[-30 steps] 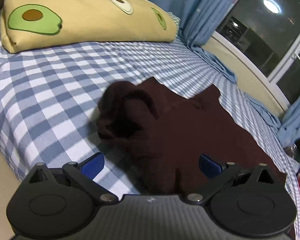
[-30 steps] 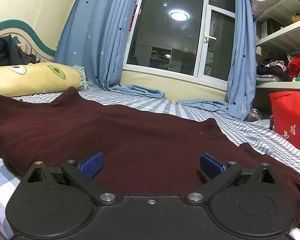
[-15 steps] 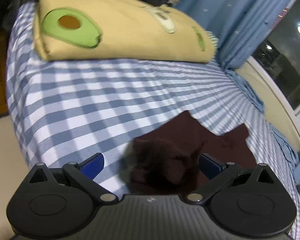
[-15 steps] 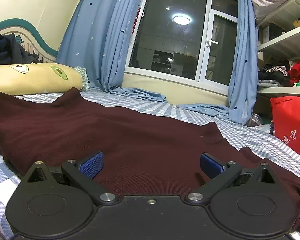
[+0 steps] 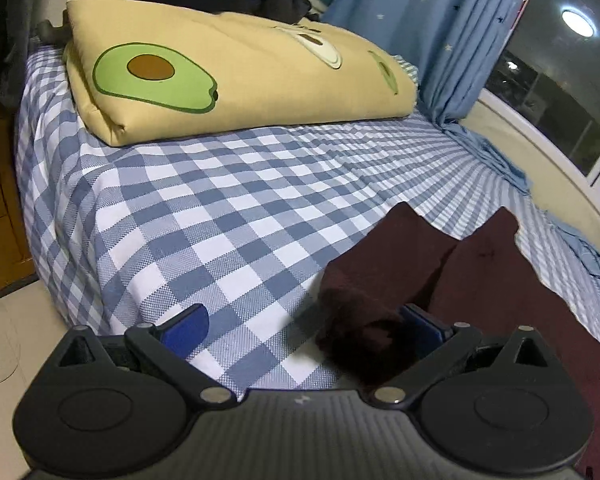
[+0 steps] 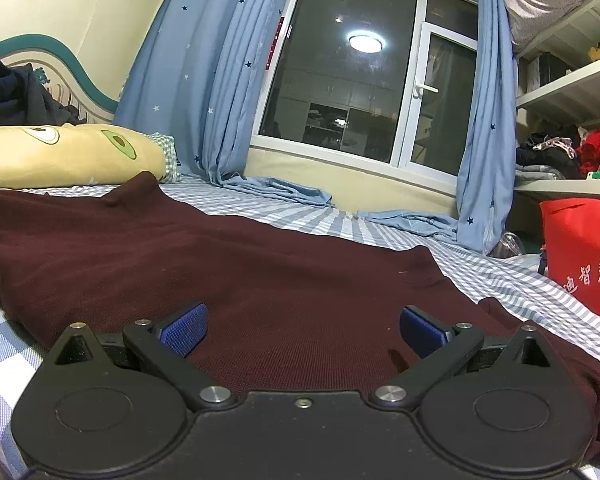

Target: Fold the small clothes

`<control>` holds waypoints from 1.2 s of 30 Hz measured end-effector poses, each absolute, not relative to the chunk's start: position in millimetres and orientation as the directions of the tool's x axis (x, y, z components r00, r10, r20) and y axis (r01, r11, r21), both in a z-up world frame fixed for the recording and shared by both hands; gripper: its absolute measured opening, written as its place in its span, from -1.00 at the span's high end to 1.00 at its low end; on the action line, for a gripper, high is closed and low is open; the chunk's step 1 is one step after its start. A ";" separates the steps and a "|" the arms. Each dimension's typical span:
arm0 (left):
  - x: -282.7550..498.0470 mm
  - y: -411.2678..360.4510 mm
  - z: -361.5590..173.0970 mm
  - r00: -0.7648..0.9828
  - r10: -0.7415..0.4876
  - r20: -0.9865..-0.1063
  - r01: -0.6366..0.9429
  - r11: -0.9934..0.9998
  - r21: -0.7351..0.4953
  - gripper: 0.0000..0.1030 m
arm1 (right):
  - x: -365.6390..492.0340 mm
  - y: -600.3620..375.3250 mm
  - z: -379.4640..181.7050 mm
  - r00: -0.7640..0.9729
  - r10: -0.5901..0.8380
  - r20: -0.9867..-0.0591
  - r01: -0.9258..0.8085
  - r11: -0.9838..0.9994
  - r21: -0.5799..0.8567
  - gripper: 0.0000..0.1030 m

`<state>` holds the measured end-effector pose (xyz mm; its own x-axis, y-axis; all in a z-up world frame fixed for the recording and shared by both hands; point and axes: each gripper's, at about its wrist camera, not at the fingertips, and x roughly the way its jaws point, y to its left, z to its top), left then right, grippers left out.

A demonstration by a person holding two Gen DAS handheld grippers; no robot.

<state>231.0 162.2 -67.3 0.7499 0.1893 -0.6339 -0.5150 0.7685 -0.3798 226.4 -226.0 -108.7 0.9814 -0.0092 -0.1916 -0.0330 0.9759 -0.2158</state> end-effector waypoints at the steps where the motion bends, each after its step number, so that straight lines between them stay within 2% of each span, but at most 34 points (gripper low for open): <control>1: 227.6 163.6 -66.6 0.757 0.179 -0.628 -0.511 0.762 -0.399 -0.98 | 226.5 -226.2 -108.7 0.982 -0.010 -0.191 -0.032 0.976 -0.216 -0.99; 7: 200.9 160.7 -62.7 0.815 0.154 -0.559 -0.483 0.714 -0.507 -0.99 | 225.6 -226.1 -110.4 0.982 -0.013 -0.189 -0.029 0.976 -0.217 -0.99; 12: 180.8 137.9 -60.5 0.889 0.072 -0.453 -0.343 0.759 -0.553 -0.99 | 225.4 -226.7 -110.5 0.982 -0.014 -0.190 -0.027 0.976 -0.215 -0.99; 14: 182.4 128.2 -61.1 0.900 0.021 -0.436 -0.286 0.782 -0.553 -0.99 | 225.7 -226.7 -110.1 0.982 -0.014 -0.190 -0.028 0.976 -0.214 -0.99; 18: 198.5 112.2 -64.7 0.885 -0.026 -0.465 -0.262 0.799 -0.541 -0.99 | 225.5 -227.1 -110.0 0.981 -0.013 -0.193 -0.029 0.977 -0.211 -0.99; 23: 223.8 112.9 -75.5 0.840 -0.004 -0.542 -0.361 0.741 -0.566 -0.99 | 223.5 -226.4 -109.6 0.981 -0.009 -0.193 -0.030 0.979 -0.201 -0.99; 30: 243.9 117.4 -77.8 0.843 -0.022 -0.537 -0.369 0.702 -0.609 -0.97 | 220.6 -224.1 -110.3 0.985 -0.014 -0.172 -0.024 0.975 -0.222 -0.99; 36: 251.0 111.7 -78.8 0.826 0.022 -0.564 -0.412 0.706 -0.576 -0.57 | 229.7 -233.1 -97.4 0.963 0.040 -0.265 -0.096 0.975 -0.201 -0.99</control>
<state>251.0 111.7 -78.8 0.8256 0.0221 -0.5638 -0.4124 0.7057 -0.5762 229.7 -233.1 -97.4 0.9633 0.0402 -0.2652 -0.0960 0.9750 -0.2006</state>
